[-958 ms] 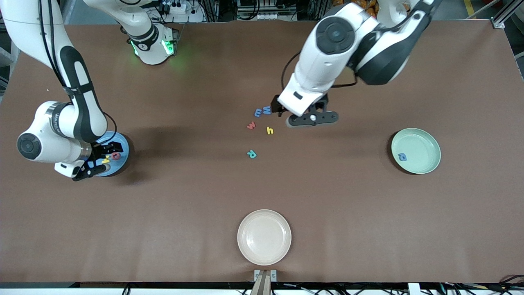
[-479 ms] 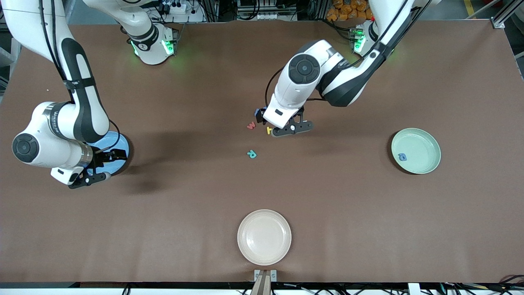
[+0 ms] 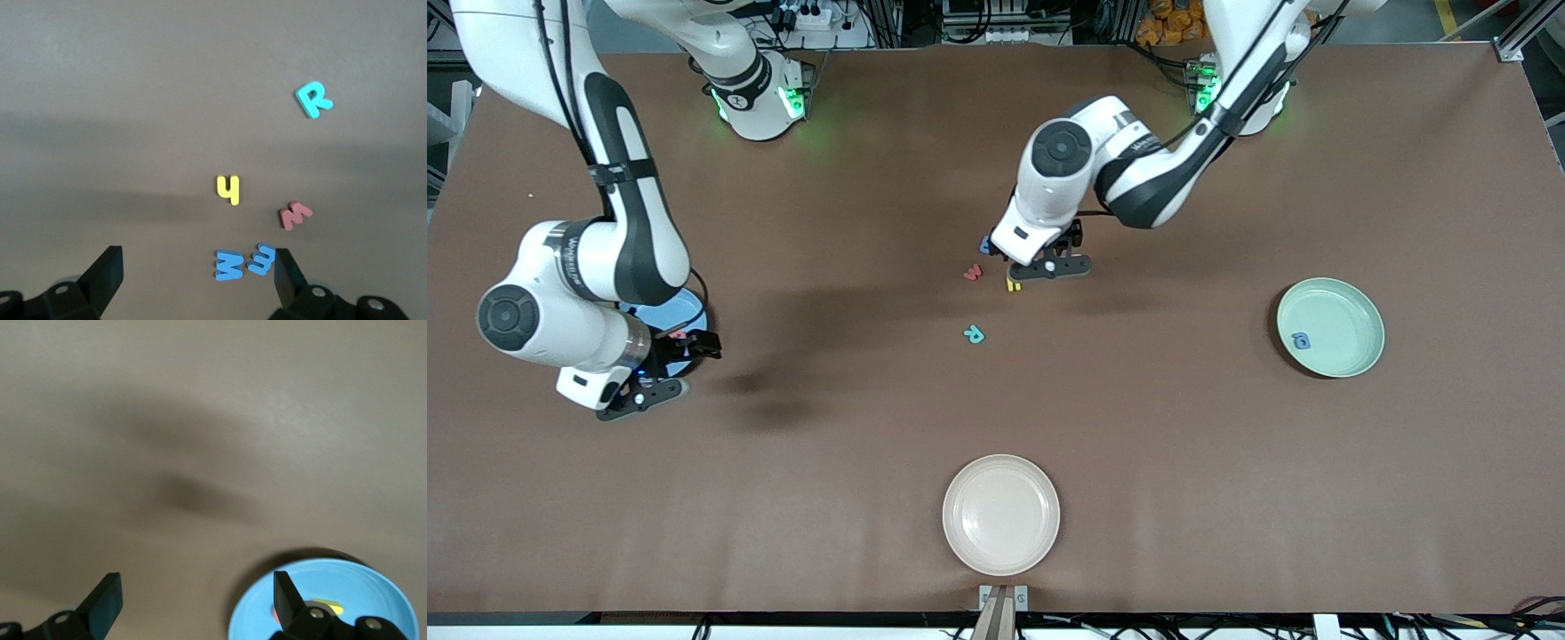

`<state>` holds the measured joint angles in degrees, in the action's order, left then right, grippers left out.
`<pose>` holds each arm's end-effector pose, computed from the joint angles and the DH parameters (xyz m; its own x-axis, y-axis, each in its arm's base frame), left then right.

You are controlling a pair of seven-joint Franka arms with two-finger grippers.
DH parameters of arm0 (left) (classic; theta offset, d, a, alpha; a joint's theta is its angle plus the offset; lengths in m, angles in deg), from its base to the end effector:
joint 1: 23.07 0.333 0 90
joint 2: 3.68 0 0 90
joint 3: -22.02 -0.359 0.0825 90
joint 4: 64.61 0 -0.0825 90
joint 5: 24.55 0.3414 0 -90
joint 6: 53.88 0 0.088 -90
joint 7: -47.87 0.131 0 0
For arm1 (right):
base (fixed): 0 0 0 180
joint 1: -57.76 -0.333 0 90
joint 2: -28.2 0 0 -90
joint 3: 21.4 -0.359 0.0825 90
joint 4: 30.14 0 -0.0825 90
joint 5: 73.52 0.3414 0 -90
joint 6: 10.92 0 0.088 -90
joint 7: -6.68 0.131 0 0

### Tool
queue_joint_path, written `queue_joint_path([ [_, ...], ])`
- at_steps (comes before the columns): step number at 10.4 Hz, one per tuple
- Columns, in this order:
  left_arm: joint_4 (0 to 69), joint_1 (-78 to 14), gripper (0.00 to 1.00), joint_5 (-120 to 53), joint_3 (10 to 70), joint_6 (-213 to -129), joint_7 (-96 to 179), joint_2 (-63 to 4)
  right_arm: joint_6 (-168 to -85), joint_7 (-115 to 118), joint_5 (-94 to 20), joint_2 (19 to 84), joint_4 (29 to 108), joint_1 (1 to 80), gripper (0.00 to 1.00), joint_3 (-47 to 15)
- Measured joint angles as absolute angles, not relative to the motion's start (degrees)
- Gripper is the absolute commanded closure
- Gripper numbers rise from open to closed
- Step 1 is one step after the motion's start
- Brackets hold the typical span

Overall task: Sort uppercase to blue plate, lowercase to green plate
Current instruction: 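Grasp the yellow h with the left gripper while the right gripper withdraws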

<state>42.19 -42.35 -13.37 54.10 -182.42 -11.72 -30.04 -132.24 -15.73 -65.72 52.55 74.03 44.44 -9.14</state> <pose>0.4171 -0.4548 0.3437 0.9951 0.0657 -0.0732 0.0691 -0.9966 0.0454 0.6121 0.0325 0.3419 0.9353 0.3400 -0.0978 0.3352 -0.9401 -0.0617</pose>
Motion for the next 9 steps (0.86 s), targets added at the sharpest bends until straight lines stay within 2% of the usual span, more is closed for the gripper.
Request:
queue_joint_path([
  [3, 40.9, -43.6, 0.00, -7.8, 54.0, -185.4, -11.7, -35.1, -133.1, -6.4, -65.7, 52.6, 74.1, 41.8, 0.00, -12.6],
  [6, 36.3, -44.4, 0.00, -5.4, 53.8, -185.7, -11.7, -41.4, -134.2, 0.5, -65.7, 52.6, 74.1, 38.5, 0.00, -13.3],
  [9, 35.0, -46.5, 0.00, -5.3, 51.8, -185.7, -11.7, -43.3, -133.9, 2.8, -65.7, 52.7, 74.4, 37.4, 0.00, -13.7],
])
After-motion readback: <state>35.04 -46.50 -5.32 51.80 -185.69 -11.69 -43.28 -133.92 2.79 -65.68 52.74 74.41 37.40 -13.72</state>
